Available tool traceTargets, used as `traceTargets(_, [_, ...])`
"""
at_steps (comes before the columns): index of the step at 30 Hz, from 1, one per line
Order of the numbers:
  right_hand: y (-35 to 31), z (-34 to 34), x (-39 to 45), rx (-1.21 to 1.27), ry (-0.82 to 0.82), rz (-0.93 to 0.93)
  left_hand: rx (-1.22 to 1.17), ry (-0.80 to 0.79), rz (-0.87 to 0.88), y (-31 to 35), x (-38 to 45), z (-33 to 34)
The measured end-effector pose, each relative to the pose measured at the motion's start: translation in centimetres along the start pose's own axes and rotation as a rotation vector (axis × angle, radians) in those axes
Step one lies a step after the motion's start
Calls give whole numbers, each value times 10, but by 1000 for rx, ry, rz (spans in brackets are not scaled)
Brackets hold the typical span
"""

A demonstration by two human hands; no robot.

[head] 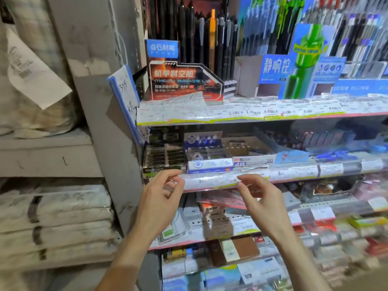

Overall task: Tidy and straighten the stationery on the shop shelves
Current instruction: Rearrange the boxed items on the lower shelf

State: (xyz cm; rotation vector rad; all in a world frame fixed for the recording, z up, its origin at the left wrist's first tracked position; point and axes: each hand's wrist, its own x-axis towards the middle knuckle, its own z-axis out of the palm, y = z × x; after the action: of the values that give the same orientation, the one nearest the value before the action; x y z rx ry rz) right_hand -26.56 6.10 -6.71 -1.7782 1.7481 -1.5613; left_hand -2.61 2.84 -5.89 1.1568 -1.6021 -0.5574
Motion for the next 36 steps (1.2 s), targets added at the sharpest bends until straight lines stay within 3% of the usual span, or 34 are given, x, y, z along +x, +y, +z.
traceTargets(10, [24,-20,70,-198,-94,-244,455,8,305,3,42,16])
traceTargets(15, [29,-22,120,-354,-229,-382,683,40,225,6,57,29])
traceTargets(19, [25,-10,142,-547,-473,-361,788,15,142,11,59,31])
traceTargets(24, [10,-4,156,-467,-700,-425,833,-41,82,7,68,24])
traceTargets(36, [-6,10,177,-388,-811,-387,851,1,153,-6,59,-23])
